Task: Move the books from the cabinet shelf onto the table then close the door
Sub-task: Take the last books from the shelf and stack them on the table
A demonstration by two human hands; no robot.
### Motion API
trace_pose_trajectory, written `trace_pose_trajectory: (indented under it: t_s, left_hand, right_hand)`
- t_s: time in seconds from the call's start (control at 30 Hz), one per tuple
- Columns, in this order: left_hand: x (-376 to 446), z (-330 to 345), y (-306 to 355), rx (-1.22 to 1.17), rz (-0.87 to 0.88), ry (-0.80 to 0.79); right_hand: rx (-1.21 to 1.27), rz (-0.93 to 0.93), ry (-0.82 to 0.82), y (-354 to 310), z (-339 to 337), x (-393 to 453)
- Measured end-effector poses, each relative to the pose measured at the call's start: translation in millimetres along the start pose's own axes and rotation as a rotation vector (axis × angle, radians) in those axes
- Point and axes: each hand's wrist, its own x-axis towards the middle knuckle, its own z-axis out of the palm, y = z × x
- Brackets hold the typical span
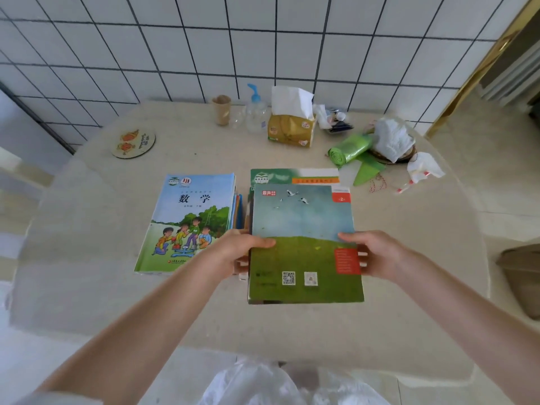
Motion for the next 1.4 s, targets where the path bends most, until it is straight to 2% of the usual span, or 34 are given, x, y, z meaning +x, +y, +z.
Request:
trace_pose_trajectory:
  t_s: [0.2,0.67,0.8,0.93,1.1,1.17,1.3,1.4]
  left_hand:
    - [30,-7,25,0.029,-0.107,0.033]
    - [54,-10,38,0.146,-0.113,0.161]
    - [60,-10,33,0.240,-0.062,0.204]
    - [57,-5,25,0.244,-0.025,0.186]
    - [51,-3,21,0.240,-0.010,0.166]
    - [43,-6,20,0.264,0.051,0.134]
    - [19,-7,22,0.403,0.201,0.186]
    - [-1,1,22,0.614,0.386,0.289]
  right_hand:
    - [0.029,0.146,0.032,-22,20,28]
    - [-0.142,0.211,0.037,-42,44,51]
    - [-0.231,0.138,0.012,-37,46,52]
    - [-0.543,-0.038,-0.027,-38,51,50]
    - [-0.714,-0.073,-0.023,-41,56,40]
    - [-0.726,-0.099,-0.001,-37,55,33]
    - [-0.654,-0.216,-0.017,-29,46,15]
    - [-0.696,-0.377,0.131,-16,37,6]
